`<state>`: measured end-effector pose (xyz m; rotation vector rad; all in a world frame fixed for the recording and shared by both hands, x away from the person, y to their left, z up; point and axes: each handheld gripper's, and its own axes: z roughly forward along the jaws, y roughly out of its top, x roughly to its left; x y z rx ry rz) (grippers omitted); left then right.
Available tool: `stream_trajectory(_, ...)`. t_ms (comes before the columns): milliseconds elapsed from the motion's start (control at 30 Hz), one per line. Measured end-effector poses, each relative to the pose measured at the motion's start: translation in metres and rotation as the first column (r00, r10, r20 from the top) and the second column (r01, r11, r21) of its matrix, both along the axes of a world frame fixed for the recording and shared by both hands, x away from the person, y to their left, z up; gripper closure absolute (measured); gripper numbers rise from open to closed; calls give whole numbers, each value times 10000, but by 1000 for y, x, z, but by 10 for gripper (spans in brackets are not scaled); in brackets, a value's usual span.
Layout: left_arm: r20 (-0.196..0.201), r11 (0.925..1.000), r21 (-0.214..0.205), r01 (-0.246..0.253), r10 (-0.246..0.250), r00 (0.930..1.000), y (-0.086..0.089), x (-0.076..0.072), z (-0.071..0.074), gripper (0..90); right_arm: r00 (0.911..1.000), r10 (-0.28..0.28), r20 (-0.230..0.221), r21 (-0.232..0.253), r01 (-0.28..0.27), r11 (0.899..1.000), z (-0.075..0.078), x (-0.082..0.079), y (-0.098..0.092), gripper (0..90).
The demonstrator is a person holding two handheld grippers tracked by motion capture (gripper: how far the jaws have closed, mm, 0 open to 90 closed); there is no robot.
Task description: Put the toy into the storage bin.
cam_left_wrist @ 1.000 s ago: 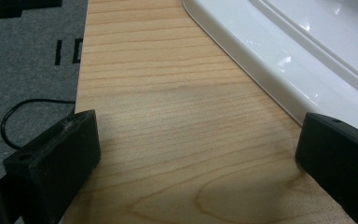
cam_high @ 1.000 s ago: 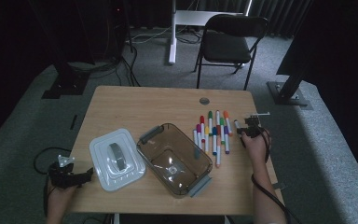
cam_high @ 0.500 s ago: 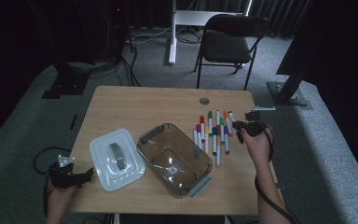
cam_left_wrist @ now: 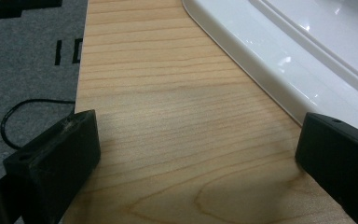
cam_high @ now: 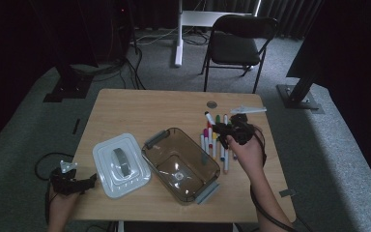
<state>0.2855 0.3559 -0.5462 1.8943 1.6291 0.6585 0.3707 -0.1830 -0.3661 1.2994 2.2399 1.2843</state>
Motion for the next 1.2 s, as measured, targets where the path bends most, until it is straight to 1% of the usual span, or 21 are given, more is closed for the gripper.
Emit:
stream_trajectory(100, -4, 10000, -4, 4, -4, 10000, 0, 0, 0, 5, 9988, 488, -84, 59, -487, 9988, 2, -6, 15, 765)
stream_trajectory(133, -16, 10000, -1, 6, -6, 10000, 0, 0, 0, 4, 9972, 712, -224, 128, -710, 9974, 1, -9, 21, 765)
stream_trajectory(200, -14, 10000, -4, 3, -3, 10000, 0, 0, 0, 5, 9955, 901, -300, 76, -900, 9959, 1, -12, 30, 765)
stream_trajectory(233, -8, 10000, -6, -1, 1, 10000, 0, 0, 0, 4, 9935, 1055, -434, 74, -1053, 9944, 0, -14, 35, 765)
stream_trajectory(333, 5, 10000, -9, -34, 34, 10000, 0, 0, 0, 5, 9891, 1334, -631, -123, -1344, 9908, -4, -18, 50, 765)
stream_trajectory(433, 4, 10000, -8, -53, 53, 10000, -1, 0, 0, 5, 9843, 1639, -654, -475, -1671, 9848, -8, -24, 69, 765)
stream_trajectory(500, -20, 10000, -4, -47, 47, 10000, -1, 0, 0, 5, 9800, 1831, -781, -467, -1871, 9812, -11, -26, 77, 765)
stream_trajectory(600, -22, 10000, -3, -45, 45, 10000, -1, 0, 0, 4, 9711, 2129, -1079, -554, -2197, 9740, -18, -29, 91, 765)
stream_trajectory(700, -22, 10000, -5, -43, 43, 10000, -1, 0, 0, 5, 9631, 2313, -1378, -616, -2414, 9685, -25, -32, 102, 765)
stream_trajectory(767, -25, 10000, -5, -45, 45, 10000, -1, 0, 0, 5, 9579, 2419, -1546, -751, -2555, 9639, -31, -33, 109, 765)
stream_trajectory(833, -21, 10000, -8, -44, 44, 10000, -1, 0, 0, 5, 9525, 2538, -1686, -789, -2697, 9597, -36, -34, 114, 765)
stream_trajectory(867, -22, 10000, -4, -43, 43, 10000, -1, 0, 0, 5, 9498, 2567, -1787, -922, -2759, 9567, -38, -34, 118, 765)
stream_trajectory(933, -37, 10000, -4, -39, 39, 10000, -1, 0, 0, 5, 9416, 2711, -1999, -845, -2922, 9526, -43, -34, 122, 765)
stream_trajectory(1000, -15, 10000, -10, -50, 50, 10000, -1, 0, 0, 5, 9379, 2741, -2125, -988, -2997, 9489, -47, -34, 127, 765)
stream_trajectory(1033, -12, 10000, -8, -50, 50, 10000, -1, 0, 0, 5, 9318, 2825, -2278, -946, -3099, 9461, -50, -33, 130, 765)
stream_trajectory(1100, -5, 10000, -8, -48, 48, 10000, -1, 0, 0, 5, 9266, 2900, -2394, -1011, -3208, 9417, -53, -32, 134, 765)
stream_trajectory(1167, -10, 10000, -5, -49, 49, 10000, -1, 0, 0, 4, 9159, 3008, -2658, -1002, -3366, 9363, -57, -31, 139, 765)
stream_trajectory(1200, -7, 10000, -7, -46, 46, 10000, -1, 0, 0, 5, 9132, 3027, -2727, -1044, -3408, 9343, -58, -31, 141, 765)
